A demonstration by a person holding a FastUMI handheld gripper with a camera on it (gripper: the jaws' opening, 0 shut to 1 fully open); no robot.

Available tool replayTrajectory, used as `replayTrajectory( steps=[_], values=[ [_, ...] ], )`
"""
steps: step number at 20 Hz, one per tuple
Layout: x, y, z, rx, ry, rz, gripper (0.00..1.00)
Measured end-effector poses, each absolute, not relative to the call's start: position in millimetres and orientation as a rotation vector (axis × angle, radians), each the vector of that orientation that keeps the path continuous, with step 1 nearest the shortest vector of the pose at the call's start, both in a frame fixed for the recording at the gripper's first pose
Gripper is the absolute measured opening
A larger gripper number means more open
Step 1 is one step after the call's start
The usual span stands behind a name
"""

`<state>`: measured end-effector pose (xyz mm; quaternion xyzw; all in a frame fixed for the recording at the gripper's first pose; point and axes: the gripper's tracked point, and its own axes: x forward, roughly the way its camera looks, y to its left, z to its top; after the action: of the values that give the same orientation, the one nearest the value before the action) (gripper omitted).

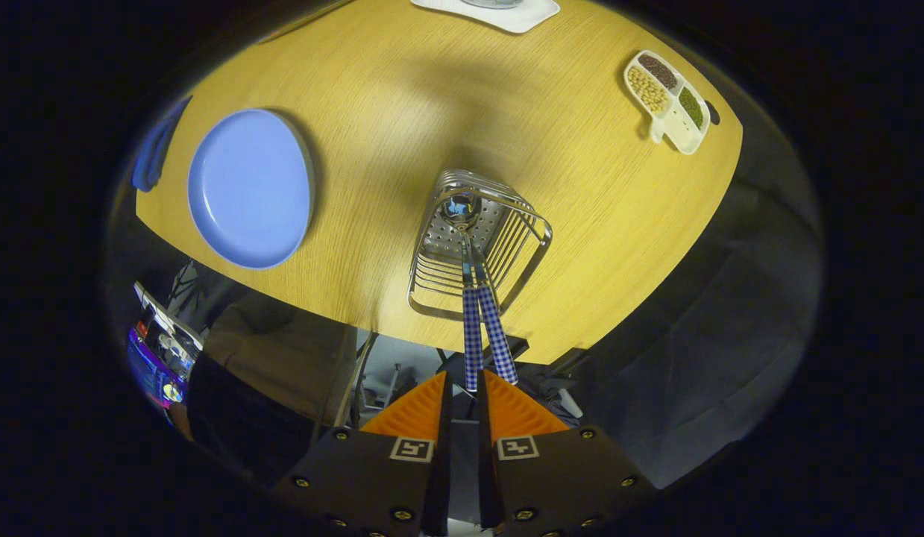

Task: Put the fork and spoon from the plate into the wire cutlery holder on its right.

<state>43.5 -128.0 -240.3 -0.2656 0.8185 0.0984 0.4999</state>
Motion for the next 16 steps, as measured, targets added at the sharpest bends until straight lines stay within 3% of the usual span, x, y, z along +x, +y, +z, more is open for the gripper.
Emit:
replayTrajectory(
  steps=[10, 13, 16],
  values=[
    [16.1, -99.2, -187.0, -0.465, 1.553, 0.322, 0.17],
    [24.9, -65.1, -172.7, -0.310, 1.303, 0.327, 0.17],
    [50.3, -25.7, -131.4, -0.156, 0.919, 0.308, 0.17]
  ],
)
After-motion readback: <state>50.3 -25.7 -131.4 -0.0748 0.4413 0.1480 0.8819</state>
